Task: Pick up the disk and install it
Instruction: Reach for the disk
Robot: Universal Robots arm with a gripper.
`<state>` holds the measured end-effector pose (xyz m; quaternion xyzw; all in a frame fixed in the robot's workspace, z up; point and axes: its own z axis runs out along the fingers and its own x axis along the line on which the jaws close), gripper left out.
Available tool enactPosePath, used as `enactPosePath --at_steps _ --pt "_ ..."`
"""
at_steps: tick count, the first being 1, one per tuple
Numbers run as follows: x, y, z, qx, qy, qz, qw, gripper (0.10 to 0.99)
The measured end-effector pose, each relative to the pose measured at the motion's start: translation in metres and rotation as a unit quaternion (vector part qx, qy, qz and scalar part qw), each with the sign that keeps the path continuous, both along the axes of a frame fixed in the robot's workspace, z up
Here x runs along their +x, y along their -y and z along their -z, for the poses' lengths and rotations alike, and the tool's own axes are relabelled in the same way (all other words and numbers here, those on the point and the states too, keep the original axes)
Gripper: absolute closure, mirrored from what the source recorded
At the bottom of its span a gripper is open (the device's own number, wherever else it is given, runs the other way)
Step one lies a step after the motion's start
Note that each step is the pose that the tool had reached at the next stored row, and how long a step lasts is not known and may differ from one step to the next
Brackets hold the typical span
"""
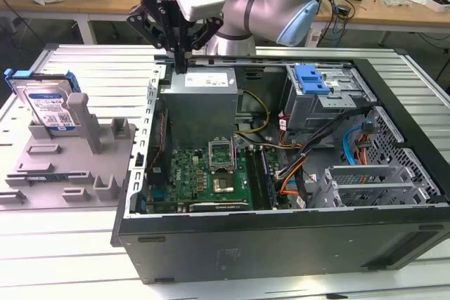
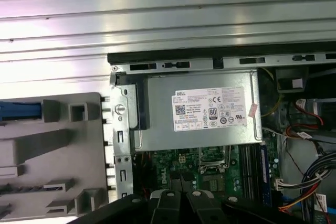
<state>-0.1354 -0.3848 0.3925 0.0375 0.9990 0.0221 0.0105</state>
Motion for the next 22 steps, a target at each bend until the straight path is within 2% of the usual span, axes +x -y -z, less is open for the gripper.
enactPosePath --at_steps 2,3,5,7,15,17,19,21,22 --pt "-0.0070 -0.0083 0.0003 -0.0001 -0.0010 0.000 1.0000 0.980" --pt "-0.0172 -0.0165 0.0009 -0.0001 -0.0014 0.000 1.0000 0.980" --pt "-0.0302 -0.0215 0.0015 -0.0001 -0.0017 0.000 1.0000 0.980" --pt "-0.0435 -0.0251 0.0021 -0.0001 -0.0021 0.000 1.0000 0.980" --pt "-0.0807 -0.0369 0.0036 -0.0001 -0.0026 0.000 1.0000 0.980" --pt "-0.0958 -0.0405 0.0041 -0.0001 -0.0028 0.000 1.0000 0.980" --pt "-0.1051 -0.0426 0.0044 0.0000 -0.0029 0.000 1.0000 0.980" --pt "-0.1199 -0.0455 0.0049 -0.0001 -0.0033 0.000 1.0000 0.980" --pt "-0.1244 -0.0461 0.0051 -0.0001 -0.0034 0.000 1.0000 0.980"
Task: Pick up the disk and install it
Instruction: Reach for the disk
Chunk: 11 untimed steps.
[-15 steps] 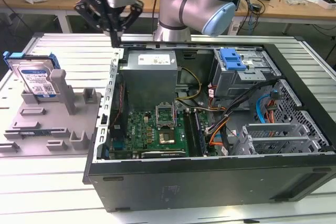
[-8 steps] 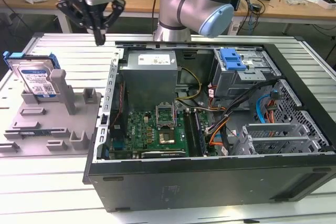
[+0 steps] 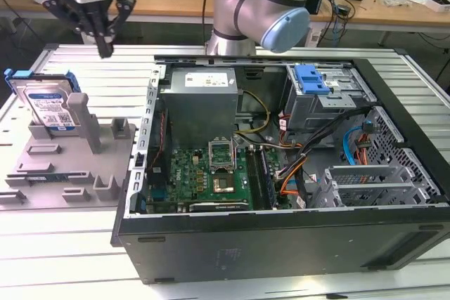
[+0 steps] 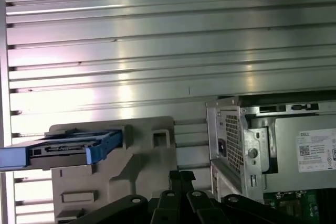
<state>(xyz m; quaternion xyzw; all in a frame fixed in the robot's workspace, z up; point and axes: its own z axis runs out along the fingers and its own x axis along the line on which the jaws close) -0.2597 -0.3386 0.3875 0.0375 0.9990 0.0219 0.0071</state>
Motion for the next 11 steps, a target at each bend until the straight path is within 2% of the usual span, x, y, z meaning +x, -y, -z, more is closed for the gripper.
enactPosePath --at_steps 6,8,11 --pt "-0.0335 -0.0050 0.0011 0.0000 -0.0013 0.000 1.0000 0.980" --pt "-0.0496 -0.0077 0.0017 0.0000 -0.0019 0.000 1.0000 0.980" --pt "-0.0647 -0.0101 0.0022 0.0000 -0.0029 0.000 1.0000 0.980"
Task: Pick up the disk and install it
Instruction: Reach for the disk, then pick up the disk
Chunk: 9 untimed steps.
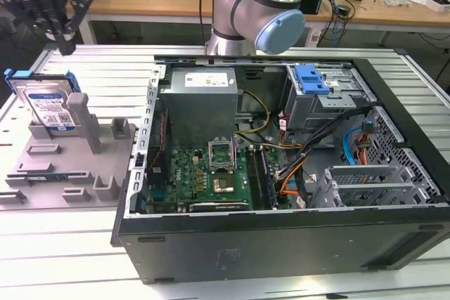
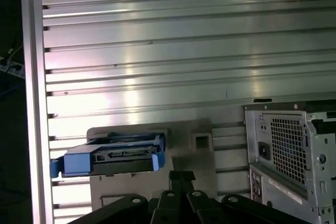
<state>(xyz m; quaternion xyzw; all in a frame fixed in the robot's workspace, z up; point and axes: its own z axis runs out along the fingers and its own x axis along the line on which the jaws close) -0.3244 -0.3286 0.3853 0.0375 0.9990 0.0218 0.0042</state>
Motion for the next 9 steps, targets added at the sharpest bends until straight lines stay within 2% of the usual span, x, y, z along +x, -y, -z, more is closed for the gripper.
enactPosePath --at_steps 3,5,9 --pt "-0.0142 -0.0025 0.0004 0.0000 -0.0011 0.000 1.0000 0.980" --pt "-0.0194 -0.0034 0.0007 0.0000 -0.0017 0.000 1.0000 0.980" --pt "-0.0209 -0.0037 0.0007 0.0000 -0.0027 0.000 1.0000 0.980"
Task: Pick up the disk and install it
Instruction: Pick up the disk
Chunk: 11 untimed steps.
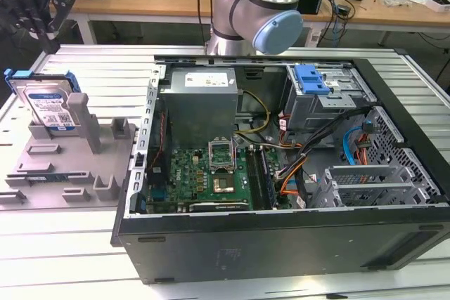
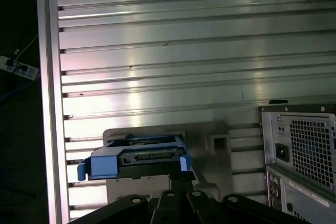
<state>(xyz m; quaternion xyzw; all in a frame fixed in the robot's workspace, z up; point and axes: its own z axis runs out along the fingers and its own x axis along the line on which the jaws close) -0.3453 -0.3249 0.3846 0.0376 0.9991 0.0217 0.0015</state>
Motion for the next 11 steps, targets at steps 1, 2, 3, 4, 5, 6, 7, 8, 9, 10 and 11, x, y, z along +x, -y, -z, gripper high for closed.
enactPosePath --at_steps 1,2,3,4,5,6,7,8,9,10,11 --pt "0.0000 0.0000 0.0000 0.0000 0.0000 0.000 1.0000 0.980" --pt "-0.0001 0.0000 0.0000 0.0000 -0.0001 0.000 1.0000 0.980" --pt "-0.0002 0.0000 0.0000 0.0000 -0.0002 0.000 1.0000 0.980" --pt "-0.0003 0.0000 0.0000 0.0000 -0.0003 0.000 1.0000 0.980" --pt "-0.0003 0.0000 0.0000 0.0000 -0.0003 0.000 1.0000 0.980" --pt "-0.0004 0.0000 0.0000 0.0000 -0.0004 0.000 1.0000 0.980" --pt "-0.0004 0.0000 0.0000 0.0000 -0.0004 0.000 1.0000 0.980" --pt "-0.0004 0.0000 0.0000 0.0000 -0.0004 0.000 1.0000 0.980" --pt "-0.0005 0.0000 0.0000 0.0000 -0.0004 0.000 1.0000 0.980" --pt "-0.0005 0.0000 0.0000 0.0000 -0.0005 0.000 1.0000 0.980" --pt "-0.0005 0.0000 0.0000 0.0000 -0.0005 0.000 1.0000 0.980"
